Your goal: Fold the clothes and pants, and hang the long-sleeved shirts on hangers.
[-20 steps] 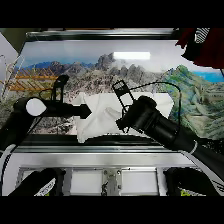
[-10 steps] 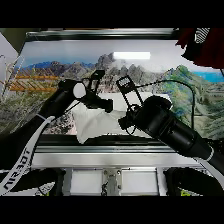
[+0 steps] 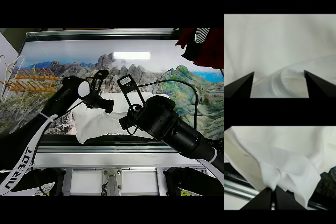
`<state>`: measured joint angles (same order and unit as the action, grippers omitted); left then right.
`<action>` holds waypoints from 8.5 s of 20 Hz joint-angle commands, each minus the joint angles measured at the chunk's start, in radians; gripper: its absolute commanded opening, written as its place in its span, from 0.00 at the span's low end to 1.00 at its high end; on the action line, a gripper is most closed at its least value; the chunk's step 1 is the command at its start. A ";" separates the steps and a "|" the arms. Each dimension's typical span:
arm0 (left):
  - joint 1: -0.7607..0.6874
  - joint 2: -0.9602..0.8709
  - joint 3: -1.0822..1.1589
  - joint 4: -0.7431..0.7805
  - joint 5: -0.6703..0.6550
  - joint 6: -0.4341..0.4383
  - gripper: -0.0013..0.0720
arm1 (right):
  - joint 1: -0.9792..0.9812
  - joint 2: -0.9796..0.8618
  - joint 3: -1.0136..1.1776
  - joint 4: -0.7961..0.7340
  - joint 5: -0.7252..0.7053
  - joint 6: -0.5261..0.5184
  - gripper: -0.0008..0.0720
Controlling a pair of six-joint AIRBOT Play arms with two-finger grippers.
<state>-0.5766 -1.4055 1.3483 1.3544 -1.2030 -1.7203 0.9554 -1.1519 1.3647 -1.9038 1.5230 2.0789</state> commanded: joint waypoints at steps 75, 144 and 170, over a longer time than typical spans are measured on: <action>1.019 -0.488 0.328 0.408 0.233 0.275 0.98 | -0.443 0.083 -0.001 0.361 0.000 -0.299 0.04; 0.699 0.422 -0.163 -0.208 -0.485 1.171 0.03 | -0.443 0.083 -0.001 0.361 0.000 -0.299 0.04; 0.496 0.664 -0.526 -0.302 -0.391 1.249 0.03 | -0.443 0.083 -0.001 0.361 0.000 -0.299 0.04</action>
<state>-0.0303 -0.7406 0.8341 1.0351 -1.6897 -0.4686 0.5129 -1.0683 1.3640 -1.5429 1.5230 1.7794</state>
